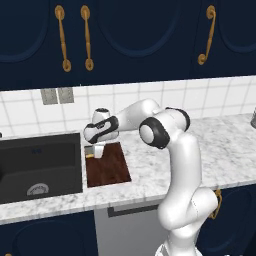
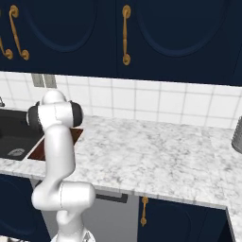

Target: Pick up the sponge from the counter and clean the cutting board by briefly scrubbing or pressing down on the cutting board. Once finished, release the sponge.

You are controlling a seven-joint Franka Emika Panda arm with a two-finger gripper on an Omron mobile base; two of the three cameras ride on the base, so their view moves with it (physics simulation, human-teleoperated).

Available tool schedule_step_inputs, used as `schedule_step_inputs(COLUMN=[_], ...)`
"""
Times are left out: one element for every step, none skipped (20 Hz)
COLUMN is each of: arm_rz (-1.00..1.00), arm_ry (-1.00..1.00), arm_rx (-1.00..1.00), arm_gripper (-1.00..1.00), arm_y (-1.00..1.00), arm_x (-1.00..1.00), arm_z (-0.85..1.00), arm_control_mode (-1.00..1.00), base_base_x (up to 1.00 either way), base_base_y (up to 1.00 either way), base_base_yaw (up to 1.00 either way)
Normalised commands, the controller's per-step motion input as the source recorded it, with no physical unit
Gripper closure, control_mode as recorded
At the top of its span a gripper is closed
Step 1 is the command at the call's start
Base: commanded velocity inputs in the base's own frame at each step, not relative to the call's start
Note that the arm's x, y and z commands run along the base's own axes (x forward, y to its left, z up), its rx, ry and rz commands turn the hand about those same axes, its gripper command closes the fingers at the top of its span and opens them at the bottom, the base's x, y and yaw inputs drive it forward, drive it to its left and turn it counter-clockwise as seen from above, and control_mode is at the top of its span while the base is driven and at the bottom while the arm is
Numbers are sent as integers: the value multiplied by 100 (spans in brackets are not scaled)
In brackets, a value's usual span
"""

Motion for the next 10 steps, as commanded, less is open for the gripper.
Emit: schedule_step_inputs(arm_rz=[-1,-1,0,0,0,0,0,0,0,0], arm_ry=[0,0,0,0,0,0,3,5,8,7], arm_rx=[0,0,0,0,0,0,0,0,-1,0], arm_gripper=[100,100,100,100,100,100,100,100,100,100], arm_y=[-2,-1,-4,-9,-9,-6,-5,-2,0,0], arm_x=[-100,-100,-100,-100,-100,-100,-100,-100,-100,-100], arm_z=[-57,-56,-56,-56,-59,-59,-64,-68,-75,-80], arm_control_mode=[-100,-100,-100,-100,-100,-100,-100,-100,-100,-100], base_base_x=[0,0,0,0,0,0,0,0,0,0], base_base_y=[0,0,0,0,0,0,0,0,0,0], base_base_yaw=[0,0,0,0,0,0,0,0,0,0])
